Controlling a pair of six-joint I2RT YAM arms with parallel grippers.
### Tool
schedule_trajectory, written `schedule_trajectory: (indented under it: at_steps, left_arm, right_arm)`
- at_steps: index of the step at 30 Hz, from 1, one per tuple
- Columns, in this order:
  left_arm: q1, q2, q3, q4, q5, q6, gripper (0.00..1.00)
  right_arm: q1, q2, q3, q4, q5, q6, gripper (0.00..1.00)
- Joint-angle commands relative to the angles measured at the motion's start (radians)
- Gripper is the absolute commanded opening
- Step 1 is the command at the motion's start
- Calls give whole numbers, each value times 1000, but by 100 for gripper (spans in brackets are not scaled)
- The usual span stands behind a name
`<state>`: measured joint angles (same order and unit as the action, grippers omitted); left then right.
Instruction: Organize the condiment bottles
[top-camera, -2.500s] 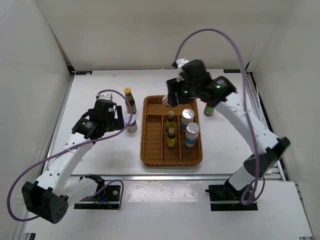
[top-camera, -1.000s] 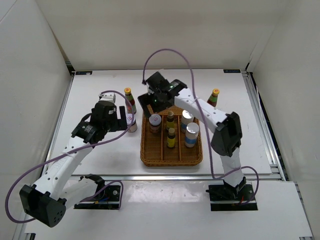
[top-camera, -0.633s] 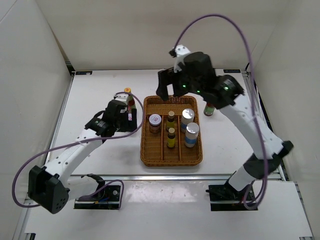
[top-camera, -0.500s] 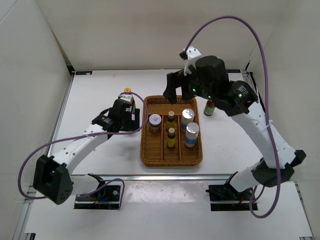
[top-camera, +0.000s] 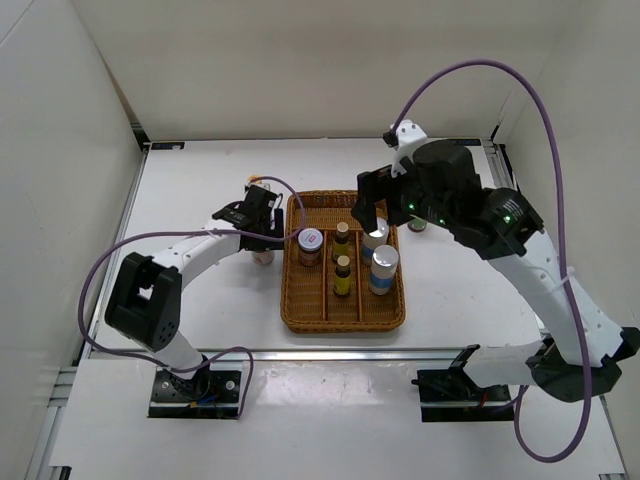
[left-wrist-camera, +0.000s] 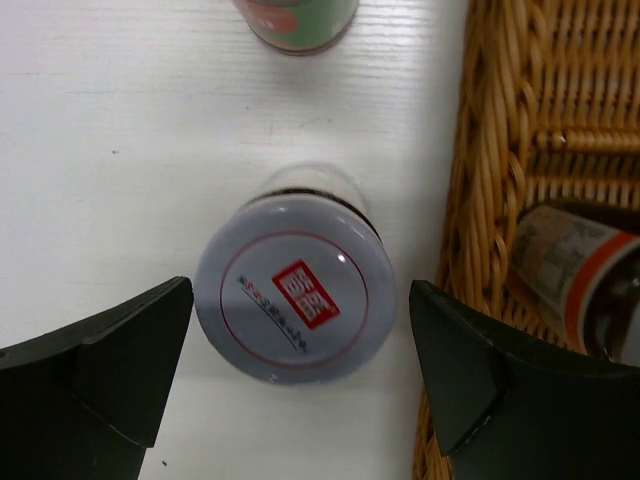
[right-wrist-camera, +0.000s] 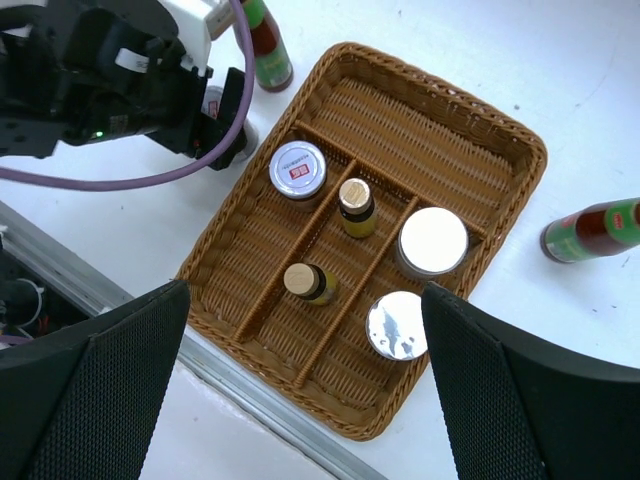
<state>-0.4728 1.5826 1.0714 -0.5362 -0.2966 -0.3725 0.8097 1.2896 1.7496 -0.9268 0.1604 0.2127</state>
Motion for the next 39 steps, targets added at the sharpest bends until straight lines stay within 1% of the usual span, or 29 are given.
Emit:
schedule_trajectory:
  at_steps: [1, 4, 5, 7, 8, 12, 13, 15, 16, 18, 19, 22, 23, 25, 26, 28, 30, 33, 39]
  left_arm:
    - [16, 5, 42, 36, -27, -14, 96]
    - [16, 5, 51, 45, -27, -5, 88]
    - [16, 5, 51, 45, -27, -5, 81]
    - [16, 5, 51, 45, -27, 6, 71]
    - [16, -9, 41, 45, -27, 6, 58]
    - [16, -105, -8, 45, -6, 17, 22]
    - [4, -158, -17, 30, -6, 17, 19]
    - [-6, -214, -18, -2, -6, 26, 11]
    - [-21, -264, -18, -42, -6, 26, 11]
    - [-40, -317, 16, -80, -6, 47, 11]
    - [-53, -364, 27, -94, 29, 47, 11]
    - [-63, -417, 59, -128, 118, 70, 11]
    - [-81, -426, 59, -137, 182, 70, 11]
    - [-105, -426, 68, -137, 250, 70, 11]
    - [-143, -426, 68, -137, 261, 54, 11]
    - [-194, -401, 68, -137, 261, 20, 11]
    - [-274, -356, 59, -137, 214, -5, 11]
    - [-343, -283, 59, -114, 157, -19, 11]
    - [-374, -152, 50, -105, 88, -42, 11]
  right_arm:
    - [-1, -35, -10, 13, 39, -9, 99]
    - [-1, -46, -19, 13, 48, -18, 99]
    - [-1, -46, -19, 13, 48, -18, 99]
    - [-1, -46, -29, 13, 48, -18, 99]
    - [-1, -46, -29, 13, 48, -18, 99]
    - [-1, -46, -29, 13, 48, -27, 99]
    - [-1, -46, -38, 13, 59, -27, 99]
    - [-1, -46, -38, 13, 59, -27, 99]
    - [-1, -55, -38, 13, 59, -27, 99]
    - [-1, -55, -47, 13, 77, -36, 99]
    - [-1, -55, -47, 13, 77, -36, 99]
    - [-1, -55, -56, 13, 116, -36, 99]
    - [-1, -64, -56, 13, 148, -36, 99]
    - [-10, -64, -67, 13, 160, -27, 99]
    - [-10, -64, -67, 13, 171, -16, 99]
    - [-10, -64, -67, 13, 171, -3, 99]
    - [-10, -64, -76, 2, 171, 8, 99]
    - [-10, -64, -76, -7, 171, 27, 99]
    - [-10, -73, -85, -20, 180, 39, 99]
